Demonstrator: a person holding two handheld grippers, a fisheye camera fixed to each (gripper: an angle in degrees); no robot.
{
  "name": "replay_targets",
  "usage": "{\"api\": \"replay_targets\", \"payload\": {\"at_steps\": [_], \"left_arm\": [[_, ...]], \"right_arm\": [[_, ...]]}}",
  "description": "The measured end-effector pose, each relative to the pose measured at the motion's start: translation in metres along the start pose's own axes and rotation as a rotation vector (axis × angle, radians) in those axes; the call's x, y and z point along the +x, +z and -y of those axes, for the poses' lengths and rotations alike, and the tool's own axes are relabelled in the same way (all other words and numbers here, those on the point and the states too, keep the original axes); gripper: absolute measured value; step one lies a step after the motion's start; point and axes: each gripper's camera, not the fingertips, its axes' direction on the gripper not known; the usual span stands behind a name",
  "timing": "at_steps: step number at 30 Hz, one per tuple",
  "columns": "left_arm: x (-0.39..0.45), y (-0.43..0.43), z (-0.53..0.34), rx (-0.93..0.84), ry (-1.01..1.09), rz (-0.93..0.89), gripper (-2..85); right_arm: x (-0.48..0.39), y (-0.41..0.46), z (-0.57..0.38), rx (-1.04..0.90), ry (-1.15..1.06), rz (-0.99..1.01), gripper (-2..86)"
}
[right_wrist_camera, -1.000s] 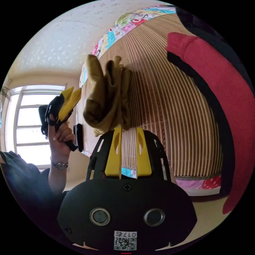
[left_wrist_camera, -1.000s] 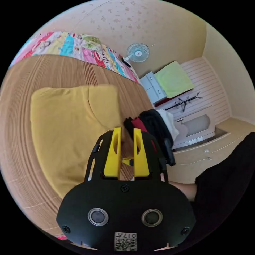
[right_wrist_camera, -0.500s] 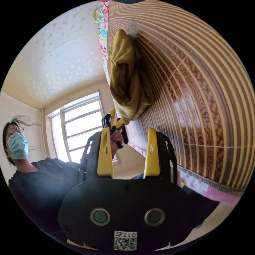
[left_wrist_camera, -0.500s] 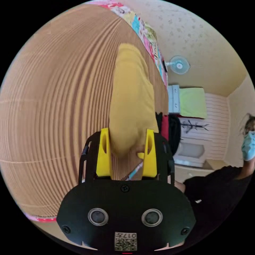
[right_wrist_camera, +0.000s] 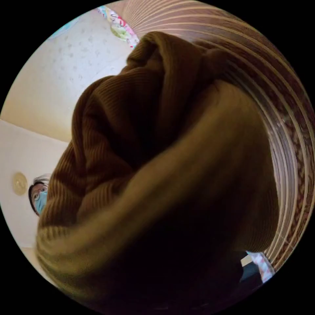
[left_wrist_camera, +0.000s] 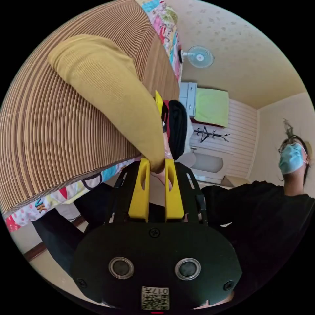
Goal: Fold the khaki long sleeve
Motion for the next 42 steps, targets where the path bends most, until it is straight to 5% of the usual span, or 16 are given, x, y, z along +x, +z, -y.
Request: {"api": "replay_targets", "payload": {"at_steps": [9,13,17,20,23,28,34,42], "left_arm": [[0.102,-0.055,-0.014,-0.040,0.102,0.099,9.5],[0.140,-0.055,-0.010,-0.003,0.129,0.107,9.5],[0.160,-0.046,-0.009,0.006,0.113,0.030,10.0],[0.171,-0.046,-0.014,0.021,0.079,0.025,10.0],[0.180,-0.056,-0.017,0.052,0.046,0.041,10.0],[0.182,-0.079,-0.020,0.092,-0.005,0.137,9.5],[0.116,-0.139,-0.062,0.013,-0.270,0.469,6.4],[0.030,-0.255,-0.223,0.513,-0.675,0.208,6.0]], "right_arm": [[-0.309,-0.037,-0.029,-0.085,-0.561,-0.104,17.1],[-0.365,-0.107,-0.061,0.020,-0.661,-0.181,15.3],[-0.323,-0.211,-0.078,0.204,-0.528,-0.313,13.1],[-0.247,-0.288,-0.093,0.381,-0.185,-0.502,11.1],[-0.206,-0.327,-0.132,0.545,-0.151,-0.215,10.7],[-0.191,-0.328,-0.179,0.608,-0.108,-0.249,8.5],[-0.119,-0.315,-0.237,0.767,0.219,0.035,3.5],[-0.059,-0.234,-0.233,0.565,0.598,-0.165,0.5]]}}
